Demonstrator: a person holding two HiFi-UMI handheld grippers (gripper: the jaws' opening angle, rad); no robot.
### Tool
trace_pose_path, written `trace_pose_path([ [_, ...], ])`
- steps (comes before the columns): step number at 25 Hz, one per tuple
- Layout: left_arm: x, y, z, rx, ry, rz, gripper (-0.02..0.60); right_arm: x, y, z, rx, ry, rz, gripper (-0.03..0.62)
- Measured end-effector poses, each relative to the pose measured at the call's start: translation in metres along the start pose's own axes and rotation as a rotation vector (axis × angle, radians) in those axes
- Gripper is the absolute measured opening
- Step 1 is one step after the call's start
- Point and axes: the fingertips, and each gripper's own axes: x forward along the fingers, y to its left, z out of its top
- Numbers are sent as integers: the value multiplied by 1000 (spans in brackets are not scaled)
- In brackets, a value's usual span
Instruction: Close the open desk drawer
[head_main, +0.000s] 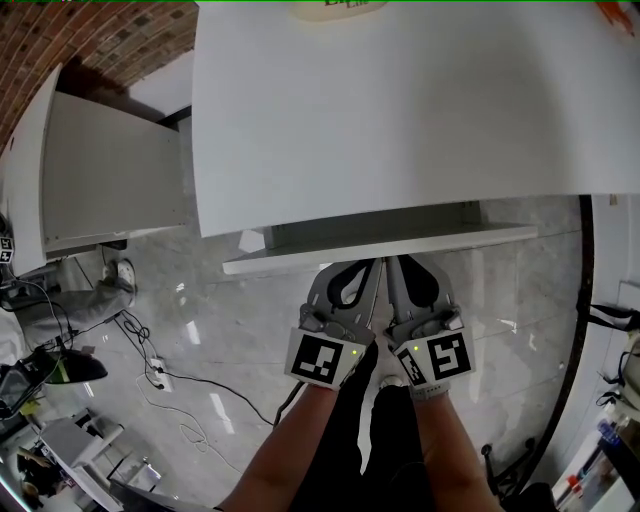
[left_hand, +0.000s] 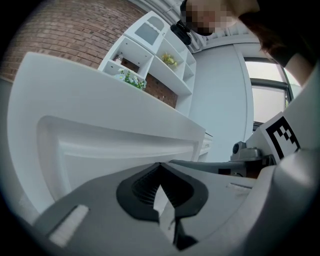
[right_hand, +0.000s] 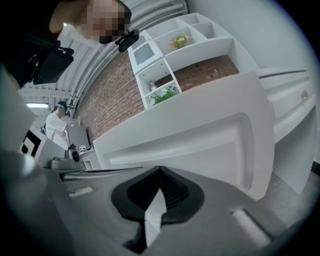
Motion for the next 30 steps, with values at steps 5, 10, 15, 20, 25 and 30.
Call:
trace_pose_path([
  [5,9,4,3,14,4,-11,2,8,-6,2,10,-1,-1,-1],
  [10,17,8,7,19,9,-20,2,16,-11,7,25,-4,-12,0],
  [15,22,14,8,19,6,-27,2,24,-13,8,27,-5,-16,0],
  [20,28,20,11,18,8,-30,2,32,-16,10,37,-10,-26,0],
  [25,33,26,14,20,7,-28,2,39,-19,12,48,-21,-34,0],
  [30,34,31,15,15,3,3,2,42,-22,14,48,-22,-42,0],
])
